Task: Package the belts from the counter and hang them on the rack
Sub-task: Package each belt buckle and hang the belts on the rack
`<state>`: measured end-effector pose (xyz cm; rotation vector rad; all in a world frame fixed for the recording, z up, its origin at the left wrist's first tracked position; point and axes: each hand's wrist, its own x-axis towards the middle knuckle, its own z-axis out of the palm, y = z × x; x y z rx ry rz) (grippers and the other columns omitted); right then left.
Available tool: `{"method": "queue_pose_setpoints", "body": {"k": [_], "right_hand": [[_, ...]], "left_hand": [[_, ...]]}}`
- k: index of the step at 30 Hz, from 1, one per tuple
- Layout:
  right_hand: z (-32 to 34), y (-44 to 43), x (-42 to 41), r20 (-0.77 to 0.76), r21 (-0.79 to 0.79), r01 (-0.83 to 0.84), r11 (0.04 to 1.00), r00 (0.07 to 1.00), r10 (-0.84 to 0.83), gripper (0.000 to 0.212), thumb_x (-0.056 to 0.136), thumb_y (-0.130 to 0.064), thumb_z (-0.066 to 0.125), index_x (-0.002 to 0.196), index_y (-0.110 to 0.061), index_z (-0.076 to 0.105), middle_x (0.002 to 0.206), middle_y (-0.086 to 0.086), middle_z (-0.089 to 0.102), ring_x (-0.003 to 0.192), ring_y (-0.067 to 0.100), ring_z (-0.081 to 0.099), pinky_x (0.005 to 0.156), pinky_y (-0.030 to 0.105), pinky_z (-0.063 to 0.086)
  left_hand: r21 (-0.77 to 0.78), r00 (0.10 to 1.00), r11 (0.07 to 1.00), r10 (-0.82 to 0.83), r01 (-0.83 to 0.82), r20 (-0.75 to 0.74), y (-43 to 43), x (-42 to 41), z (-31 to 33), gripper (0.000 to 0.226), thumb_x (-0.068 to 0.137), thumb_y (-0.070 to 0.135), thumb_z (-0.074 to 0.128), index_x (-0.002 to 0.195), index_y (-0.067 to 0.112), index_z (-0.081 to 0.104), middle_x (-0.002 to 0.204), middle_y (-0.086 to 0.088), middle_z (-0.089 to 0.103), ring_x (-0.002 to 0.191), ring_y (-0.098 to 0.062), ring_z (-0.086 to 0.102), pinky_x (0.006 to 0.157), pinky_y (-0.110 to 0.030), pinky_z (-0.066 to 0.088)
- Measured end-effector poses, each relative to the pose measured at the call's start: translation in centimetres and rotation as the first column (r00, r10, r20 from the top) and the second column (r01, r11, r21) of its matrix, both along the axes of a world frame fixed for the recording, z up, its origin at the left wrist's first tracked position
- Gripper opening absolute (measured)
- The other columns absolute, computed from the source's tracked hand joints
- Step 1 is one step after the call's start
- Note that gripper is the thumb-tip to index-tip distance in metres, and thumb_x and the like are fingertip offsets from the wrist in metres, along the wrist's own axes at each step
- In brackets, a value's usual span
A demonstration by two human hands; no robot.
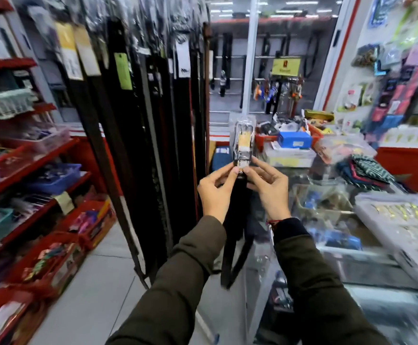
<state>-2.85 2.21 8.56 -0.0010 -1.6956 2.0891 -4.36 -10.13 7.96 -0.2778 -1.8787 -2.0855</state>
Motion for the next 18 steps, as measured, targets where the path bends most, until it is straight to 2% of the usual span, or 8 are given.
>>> {"method": "queue_pose_setpoints", "body": {"k": [3, 5, 7, 9, 11, 13, 15, 18], "right_hand": [[4.5, -1.8, -1.7, -0.081, -0.003, -0.053, 0.999, 0.995, 0.053, 0.030, 0.089, -0.009, 0.073, 0.114, -0.024, 0.071, 0.088, -0.006, 0.081, 0.090, 0.006, 0.075, 0.074, 0.023, 0.060], [7.5, -2.9, -2.8, -0.133, 0.033, -0.052, 0.998, 0.989, 0.056, 0.030, 0.089, -0.007, 0.072, 0.116, -0.019, 0.071, 0.093, -0.002, 0.080, 0.097, 0.013, 0.076, 0.083, 0.029, 0.060], [10.4, -3.9, -3.7, -0.201, 0.059, -0.056, 0.997, 0.977, 0.067, 0.033, 0.090, -0.004, 0.070, 0.122, -0.011, 0.070, 0.101, 0.011, 0.077, 0.109, 0.029, 0.072, 0.098, 0.040, 0.056], [13.1, -4.7, -4.7, -0.246, 0.082, -0.061, 0.995, 0.966, 0.080, 0.036, 0.091, -0.003, 0.069, 0.126, -0.004, 0.067, 0.107, 0.019, 0.074, 0.113, 0.034, 0.070, 0.102, 0.043, 0.054], [16.0, -5.5, -5.3, -0.281, 0.089, -0.065, 0.994, 0.956, 0.088, 0.038, 0.091, -0.003, 0.070, 0.128, -0.002, 0.065, 0.108, 0.021, 0.074, 0.108, 0.031, 0.071, 0.095, 0.040, 0.058], [18.5, -6.2, -5.9, -0.302, 0.054, -0.104, 0.993, 0.946, 0.116, 0.037, 0.091, -0.004, 0.070, 0.128, -0.004, 0.066, 0.105, 0.020, 0.074, 0.103, 0.029, 0.070, 0.088, 0.042, 0.060], [20.4, -6.9, -6.4, -0.308, -0.016, -0.167, 0.986, 0.939, 0.154, 0.035, 0.091, -0.003, 0.069, 0.126, -0.006, 0.066, 0.097, 0.014, 0.074, 0.099, 0.028, 0.069, 0.088, 0.048, 0.058], [22.5, -7.6, -6.9, -0.305, -0.083, -0.236, 0.968, 0.931, 0.200, 0.039, 0.091, -0.004, 0.069, 0.130, -0.004, 0.064, 0.098, 0.012, 0.074, 0.094, 0.025, 0.069, 0.077, 0.038, 0.061]], "left_hand": [[0.008, 0.996, 0.999, 0.054, -0.054, -0.072, -1.7, -1.4, 4.2, 0.029, 0.089, 0.019, 0.078, 0.115, 0.008, 0.077, 0.099, 0.006, 0.077, 0.090, 0.006, 0.072, 0.084, -0.012, 0.055], [0.034, 0.992, 0.997, 0.079, -0.076, -0.096, -2.5, -2.3, 6.9, 0.031, 0.090, 0.020, 0.077, 0.117, 0.005, 0.076, 0.106, -0.002, 0.078, 0.100, -0.007, 0.074, 0.092, -0.029, 0.061], [0.091, 0.988, 0.992, 0.101, -0.091, -0.118, -3.1, -3.1, 9.4, 0.032, 0.090, 0.018, 0.076, 0.118, 0.002, 0.075, 0.110, -0.012, 0.078, 0.105, -0.021, 0.075, 0.096, -0.045, 0.061], [0.117, 0.975, 0.984, 0.151, -0.132, -0.165, -3.5, -3.9, 12.0, 0.030, 0.090, 0.019, 0.077, 0.116, 0.004, 0.076, 0.105, -0.006, 0.079, 0.100, -0.017, 0.076, 0.095, -0.042, 0.061], [0.121, 0.951, 0.978, 0.196, -0.172, -0.237, -4.3, -4.6, 14.7, 0.028, 0.090, 0.019, 0.077, 0.114, 0.006, 0.077, 0.099, 0.001, 0.078, 0.090, -0.002, 0.074, 0.092, -0.029, 0.061], [0.109, 0.929, 0.976, 0.212, -0.187, -0.303, -5.0, -5.3, 17.5, 0.027, 0.090, 0.018, 0.077, 0.113, 0.005, 0.077, 0.099, 0.001, 0.078, 0.083, 0.008, 0.071, 0.086, -0.017, 0.058], [0.086, 0.910, 0.976, 0.219, -0.201, -0.352, -5.7, -5.8, 19.9, 0.026, 0.090, 0.016, 0.077, 0.112, 0.004, 0.078, 0.098, 0.000, 0.078, 0.081, 0.005, 0.070, 0.081, -0.013, 0.056], [0.042, 0.884, 0.972, 0.227, -0.230, -0.408, -6.7, -6.0, 22.5, 0.025, 0.089, 0.017, 0.077, 0.109, 0.003, 0.078, 0.099, -0.005, 0.079, 0.089, -0.010, 0.074, 0.085, -0.023, 0.059]]}}
